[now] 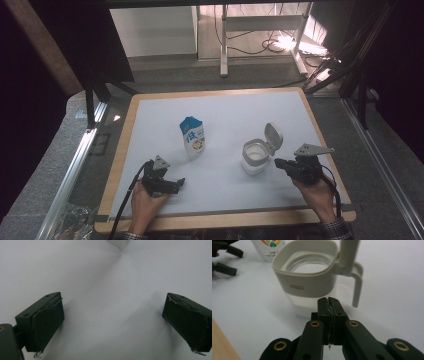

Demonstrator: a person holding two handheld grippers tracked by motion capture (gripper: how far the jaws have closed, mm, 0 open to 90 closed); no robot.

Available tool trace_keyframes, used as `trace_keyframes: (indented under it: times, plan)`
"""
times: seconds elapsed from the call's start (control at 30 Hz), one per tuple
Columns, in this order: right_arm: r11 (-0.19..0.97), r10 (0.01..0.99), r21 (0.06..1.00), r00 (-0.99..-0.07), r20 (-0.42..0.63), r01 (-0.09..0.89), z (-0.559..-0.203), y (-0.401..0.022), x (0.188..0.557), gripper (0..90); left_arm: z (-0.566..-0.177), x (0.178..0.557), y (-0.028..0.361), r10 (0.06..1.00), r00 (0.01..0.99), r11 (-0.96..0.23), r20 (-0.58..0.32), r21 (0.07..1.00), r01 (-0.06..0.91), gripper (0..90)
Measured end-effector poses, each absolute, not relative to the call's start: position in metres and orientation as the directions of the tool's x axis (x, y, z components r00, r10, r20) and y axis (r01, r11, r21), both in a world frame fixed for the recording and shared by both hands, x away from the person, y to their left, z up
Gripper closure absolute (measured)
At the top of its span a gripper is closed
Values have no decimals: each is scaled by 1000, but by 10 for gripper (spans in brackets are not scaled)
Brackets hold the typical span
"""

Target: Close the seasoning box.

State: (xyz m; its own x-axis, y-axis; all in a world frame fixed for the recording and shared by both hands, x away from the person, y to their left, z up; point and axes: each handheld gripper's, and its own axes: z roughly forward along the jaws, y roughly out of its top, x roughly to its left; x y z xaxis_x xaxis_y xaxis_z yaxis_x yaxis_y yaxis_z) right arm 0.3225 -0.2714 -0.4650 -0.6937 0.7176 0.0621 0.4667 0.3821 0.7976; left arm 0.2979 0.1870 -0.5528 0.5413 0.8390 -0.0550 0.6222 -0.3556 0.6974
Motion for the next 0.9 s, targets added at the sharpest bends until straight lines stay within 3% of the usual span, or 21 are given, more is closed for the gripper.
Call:
trace_keyframes:
  times: [0.9]
  plan:
    - [302,751,831,-654,95,467,-441,-282,356,894,-553,298,187,837,545,-362,-51,695,622,36]
